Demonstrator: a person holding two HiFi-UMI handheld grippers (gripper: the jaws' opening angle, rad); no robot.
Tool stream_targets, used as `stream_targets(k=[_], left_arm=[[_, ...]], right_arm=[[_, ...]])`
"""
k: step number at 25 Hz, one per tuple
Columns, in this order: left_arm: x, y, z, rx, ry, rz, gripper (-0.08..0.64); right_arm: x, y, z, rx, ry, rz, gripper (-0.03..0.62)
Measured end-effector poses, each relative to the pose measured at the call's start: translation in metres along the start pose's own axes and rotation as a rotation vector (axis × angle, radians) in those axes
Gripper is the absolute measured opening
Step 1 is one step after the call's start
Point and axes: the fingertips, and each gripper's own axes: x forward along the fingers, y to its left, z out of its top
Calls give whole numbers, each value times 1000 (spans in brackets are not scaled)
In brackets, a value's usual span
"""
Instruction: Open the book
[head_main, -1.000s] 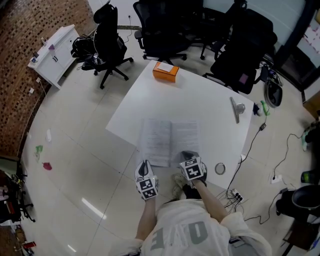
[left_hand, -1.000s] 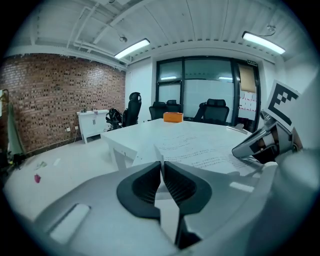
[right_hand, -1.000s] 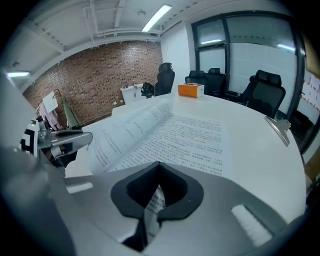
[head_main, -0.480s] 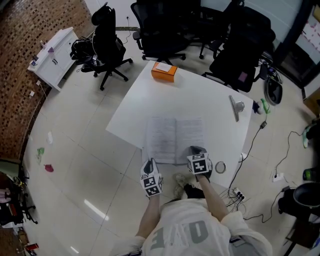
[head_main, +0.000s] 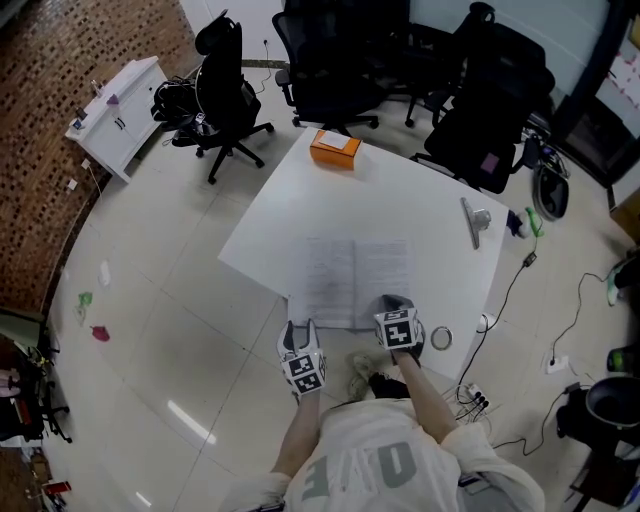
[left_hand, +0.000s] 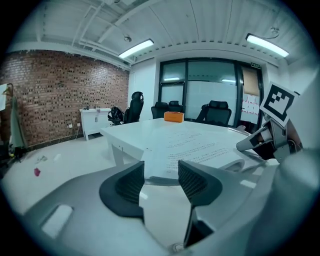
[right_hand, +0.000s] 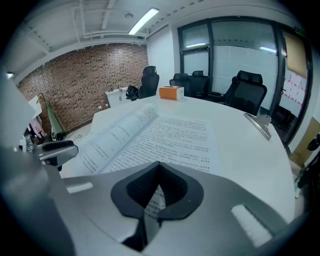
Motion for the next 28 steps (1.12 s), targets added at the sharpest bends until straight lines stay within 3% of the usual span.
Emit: stream_targets(k=[3,6,10,14,18,21,24,28], left_arm=[[-3,12,-3,-39,-4,38,303],[-10,21,0,-30,-4,67,314],[-21,24,28,-31,-82,52,222],[-18,4,84,36,-179,-14,24],[-44,-24,175,8,-408,-129,17],[-67,-54,225,90,-538,-233,17],[-73,-78,228,134,-560,-291,17],[-86,-101,207,43,-557,-401,14]], right_arm=[[0,1,-2,3,10,-3,3],[-3,3,-4,12,28,-3,3],[-1,2,-5,3,32,-5,3],[-7,-1,-1,95,9,26,3],[-54,4,49,197,-185,113,3],[-111,5,97,216,-395,149,3],[-155,8,119,232,-532,163,3],[-181,25,117,256,-580,233,3]])
